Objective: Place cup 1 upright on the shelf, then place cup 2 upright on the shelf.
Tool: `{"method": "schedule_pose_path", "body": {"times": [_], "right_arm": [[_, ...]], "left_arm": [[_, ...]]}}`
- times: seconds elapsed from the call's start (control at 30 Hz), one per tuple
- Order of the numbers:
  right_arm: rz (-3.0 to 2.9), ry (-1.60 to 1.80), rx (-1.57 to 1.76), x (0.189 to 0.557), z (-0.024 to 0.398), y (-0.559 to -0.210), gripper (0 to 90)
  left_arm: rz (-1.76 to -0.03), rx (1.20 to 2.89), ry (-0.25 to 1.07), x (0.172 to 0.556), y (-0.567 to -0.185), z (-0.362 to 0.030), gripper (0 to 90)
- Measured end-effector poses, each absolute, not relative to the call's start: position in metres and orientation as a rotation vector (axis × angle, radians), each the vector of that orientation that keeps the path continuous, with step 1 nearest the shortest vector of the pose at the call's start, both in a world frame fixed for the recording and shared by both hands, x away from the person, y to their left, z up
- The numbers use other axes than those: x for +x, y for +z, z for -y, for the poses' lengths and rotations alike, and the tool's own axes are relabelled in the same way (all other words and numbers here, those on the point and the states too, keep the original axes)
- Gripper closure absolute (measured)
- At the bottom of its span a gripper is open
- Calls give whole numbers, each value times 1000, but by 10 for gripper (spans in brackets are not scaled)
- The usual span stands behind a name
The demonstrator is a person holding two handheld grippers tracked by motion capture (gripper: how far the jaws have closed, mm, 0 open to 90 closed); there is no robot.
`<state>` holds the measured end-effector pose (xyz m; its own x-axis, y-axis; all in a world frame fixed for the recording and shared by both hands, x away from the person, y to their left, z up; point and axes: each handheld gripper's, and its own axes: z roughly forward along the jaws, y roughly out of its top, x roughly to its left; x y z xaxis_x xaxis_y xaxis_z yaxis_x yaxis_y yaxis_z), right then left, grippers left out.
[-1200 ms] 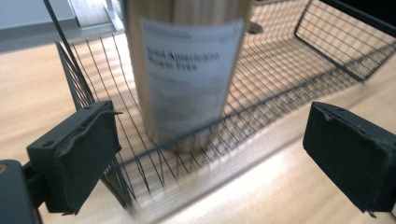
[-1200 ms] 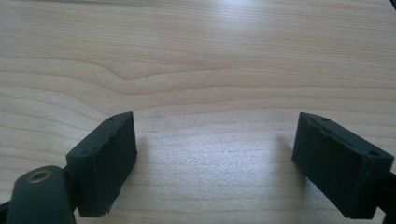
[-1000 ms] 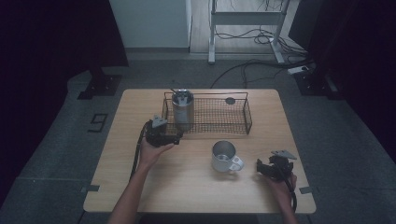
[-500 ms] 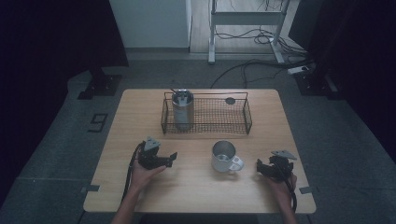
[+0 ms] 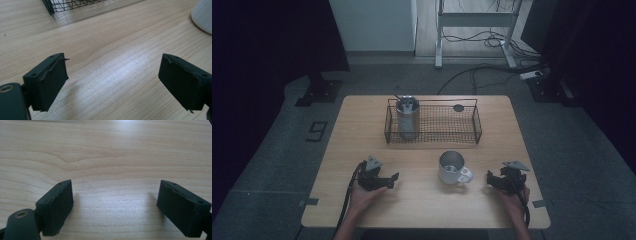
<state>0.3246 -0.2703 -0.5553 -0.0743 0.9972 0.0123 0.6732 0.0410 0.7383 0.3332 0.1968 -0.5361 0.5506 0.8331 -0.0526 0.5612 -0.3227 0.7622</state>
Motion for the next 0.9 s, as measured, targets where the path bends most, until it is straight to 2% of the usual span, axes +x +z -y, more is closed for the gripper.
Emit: {"method": "schedule_pose_path", "body": {"times": [0.33, 0.5, 0.9], "right_arm": [[-1804, 804, 1665, 320, 270, -554, 129], [-1799, 870, 1638, 316, 270, -546, 130], [-1823, 1080, 1570, 300, 264, -520, 132]], "left_arm": [[-1128, 2024, 456, 330, -536, -200, 83], [-1137, 2019, 474, 328, -536, -201, 110], [-1123, 2035, 454, 324, -536, -197, 110]]}}
